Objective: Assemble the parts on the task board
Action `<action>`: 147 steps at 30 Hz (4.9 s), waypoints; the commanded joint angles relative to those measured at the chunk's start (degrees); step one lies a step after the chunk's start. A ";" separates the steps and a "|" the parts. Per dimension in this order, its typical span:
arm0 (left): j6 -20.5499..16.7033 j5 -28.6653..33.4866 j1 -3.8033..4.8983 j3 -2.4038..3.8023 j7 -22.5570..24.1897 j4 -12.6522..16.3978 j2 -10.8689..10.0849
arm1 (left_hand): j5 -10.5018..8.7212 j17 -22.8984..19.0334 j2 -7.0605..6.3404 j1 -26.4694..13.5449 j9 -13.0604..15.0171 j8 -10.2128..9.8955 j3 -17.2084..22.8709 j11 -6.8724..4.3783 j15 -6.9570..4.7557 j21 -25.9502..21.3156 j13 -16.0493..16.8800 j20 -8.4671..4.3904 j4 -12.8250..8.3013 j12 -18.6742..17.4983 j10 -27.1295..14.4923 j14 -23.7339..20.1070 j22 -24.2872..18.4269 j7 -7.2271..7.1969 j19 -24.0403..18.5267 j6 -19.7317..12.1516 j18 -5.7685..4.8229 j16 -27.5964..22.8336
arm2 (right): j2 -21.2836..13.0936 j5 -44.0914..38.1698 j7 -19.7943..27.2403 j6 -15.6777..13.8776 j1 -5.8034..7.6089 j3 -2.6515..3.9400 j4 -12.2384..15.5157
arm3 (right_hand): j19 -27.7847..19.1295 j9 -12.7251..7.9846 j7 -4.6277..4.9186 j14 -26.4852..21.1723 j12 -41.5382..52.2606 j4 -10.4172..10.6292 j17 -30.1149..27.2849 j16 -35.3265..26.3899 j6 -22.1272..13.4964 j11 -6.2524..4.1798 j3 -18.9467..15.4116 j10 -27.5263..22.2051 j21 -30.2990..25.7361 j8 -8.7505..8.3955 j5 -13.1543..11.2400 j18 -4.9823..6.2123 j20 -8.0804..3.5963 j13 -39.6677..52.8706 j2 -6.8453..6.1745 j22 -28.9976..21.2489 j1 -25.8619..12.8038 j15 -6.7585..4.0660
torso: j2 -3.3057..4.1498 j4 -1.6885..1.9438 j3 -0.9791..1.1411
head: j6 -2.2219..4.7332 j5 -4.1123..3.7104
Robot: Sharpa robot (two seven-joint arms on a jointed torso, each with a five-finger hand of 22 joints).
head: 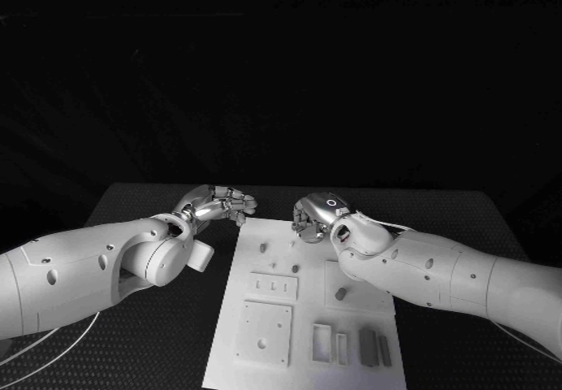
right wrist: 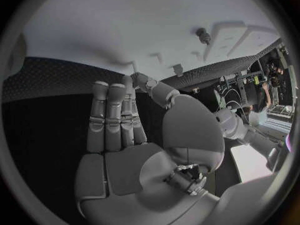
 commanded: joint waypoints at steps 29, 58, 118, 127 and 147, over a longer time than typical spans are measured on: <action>0.59 -0.19 0.09 0.05 0.32 -0.74 0.24 | -0.33 -0.12 -0.08 -0.20 0.21 -0.52 0.31 0.17 0.02 0.22 0.18 -0.04 0.01 -0.39 -0.28 -0.58 -0.11 0.22 -0.40 -0.25 0.99 -0.02 | -0.46 0.25 -0.17 1.87 -0.45 -0.16 0.70 | 0.04 0.35 -0.02 0.16 -0.36 0.09 -0.22 0.54 0.41 -0.16 0.35 0.54 0.39 0.31 0.51 0.54 -0.39 0.31 0.10 1.03 0.02 -0.46 | 0.01 0.06 -0.01 | -0.15 -0.19; 0.62 -0.19 0.09 0.05 0.34 -1.02 0.02 | -0.33 -0.16 -0.09 -0.15 0.35 -0.68 0.33 0.19 0.02 0.26 0.29 -0.04 -0.02 -0.60 -0.33 -0.59 -0.15 0.21 -0.43 -0.28 1.00 0.00 | -0.97 0.45 -0.21 1.48 -0.77 -0.16 0.91 | 0.12 0.48 -0.04 0.20 -0.43 0.07 -0.35 0.67 0.47 -0.20 0.40 0.62 0.50 0.24 0.61 0.54 -0.45 0.50 0.08 1.00 0.04 -0.50 | 0.01 0.06 -0.02 | -0.07 -0.39; 0.84 0.05 0.01 -0.05 0.79 -2.88 0.06 | -0.34 -0.33 -0.03 -0.28 0.97 -1.35 0.27 0.19 0.06 0.42 0.93 -0.01 0.01 -1.09 0.11 -0.67 -0.32 0.15 -0.56 -0.46 0.99 0.06 | -18.49 17.72 10.43 13.56 2.33 5.63 6.62 | -4.60 -4.49 3.70 -5.99 32.84 1.27 0.43 14.96 -12.38 1.21 -15.33 -19.26 10.24 -6.73 4.44 0.54 -0.43 29.07 -4.43 1.37 -1.34 0.82 | -1.48 -2.06 0.29 | 1.64 -1.69; 0.99 0.10 -0.21 -0.18 0.77 -3.04 0.16 | -0.34 -0.34 -0.02 -0.30 1.01 -1.42 0.26 0.22 0.06 0.43 0.94 0.00 0.00 -1.21 0.01 -0.69 -0.33 0.16 -0.58 -0.49 0.99 0.06 | -16.14 17.72 10.74 14.18 -0.44 5.63 1.11 | -4.54 -5.38 4.30 -7.43 49.23 1.12 5.20 23.11 -13.44 1.70 -16.82 -22.42 16.26 -7.33 4.16 0.54 -1.49 39.24 -4.40 1.38 -1.68 1.33 | -1.45 -1.88 0.34 | 1.21 -1.86; 1.13 0.10 -0.26 -0.21 0.70 -3.23 0.16 | -0.33 -0.37 0.03 -0.31 1.07 -1.51 0.25 0.24 0.07 0.44 0.97 0.00 -0.02 -1.35 -0.09 -0.72 -0.36 0.20 -0.60 -0.54 0.99 0.05 | -14.41 16.73 11.43 14.46 -1.78 5.64 -0.64 | -4.94 -5.38 3.92 -7.77 54.88 0.99 6.97 26.56 -11.35 1.35 -16.03 -23.26 20.50 -6.19 4.06 0.54 -2.33 40.84 -2.76 1.22 -1.81 0.97 | -1.47 -1.78 0.53 | 0.79 -2.18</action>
